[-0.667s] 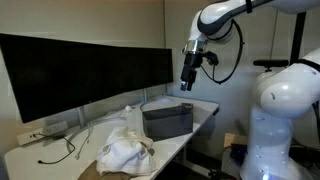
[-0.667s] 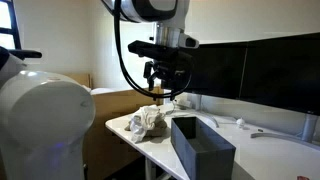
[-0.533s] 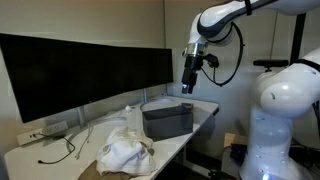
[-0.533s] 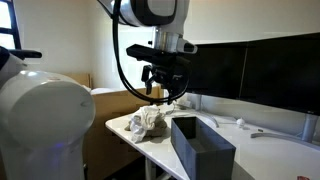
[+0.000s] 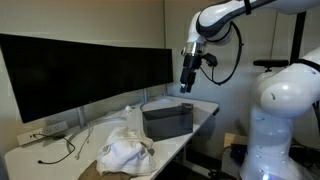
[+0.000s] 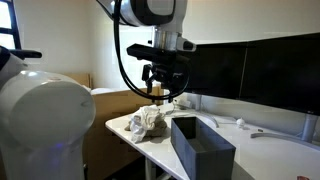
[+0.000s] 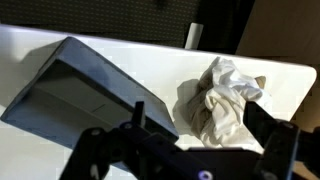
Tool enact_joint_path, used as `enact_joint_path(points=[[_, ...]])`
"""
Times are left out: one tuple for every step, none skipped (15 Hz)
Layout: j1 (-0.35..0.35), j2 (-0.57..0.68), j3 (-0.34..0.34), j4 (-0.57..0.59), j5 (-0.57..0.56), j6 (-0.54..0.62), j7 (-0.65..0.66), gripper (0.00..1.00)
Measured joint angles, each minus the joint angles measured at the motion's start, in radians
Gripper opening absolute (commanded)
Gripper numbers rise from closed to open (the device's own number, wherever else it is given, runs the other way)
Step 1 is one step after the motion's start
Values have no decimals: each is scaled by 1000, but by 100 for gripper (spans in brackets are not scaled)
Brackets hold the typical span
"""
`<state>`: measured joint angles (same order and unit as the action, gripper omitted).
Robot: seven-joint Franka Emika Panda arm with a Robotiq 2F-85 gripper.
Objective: Pick up the clothes from the table and put them in the box
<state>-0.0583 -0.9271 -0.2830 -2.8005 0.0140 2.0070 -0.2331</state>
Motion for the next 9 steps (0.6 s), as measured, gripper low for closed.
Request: enact_joint_path(points=[[8, 2, 20, 6, 0, 23, 0, 100], [23, 4, 43, 11, 2, 56, 2, 100], [45, 9, 69, 15, 11, 98, 5, 100], [68, 19, 96, 17, 23, 143, 12, 100], [96, 35, 127, 19, 36, 197, 25, 100], [125, 58, 157, 21, 46, 255, 40, 100], [155, 90, 186, 24, 58, 324, 57, 100], [183, 130, 214, 28, 70, 398, 77, 100], [208, 179, 242, 38, 79, 476, 104, 100]])
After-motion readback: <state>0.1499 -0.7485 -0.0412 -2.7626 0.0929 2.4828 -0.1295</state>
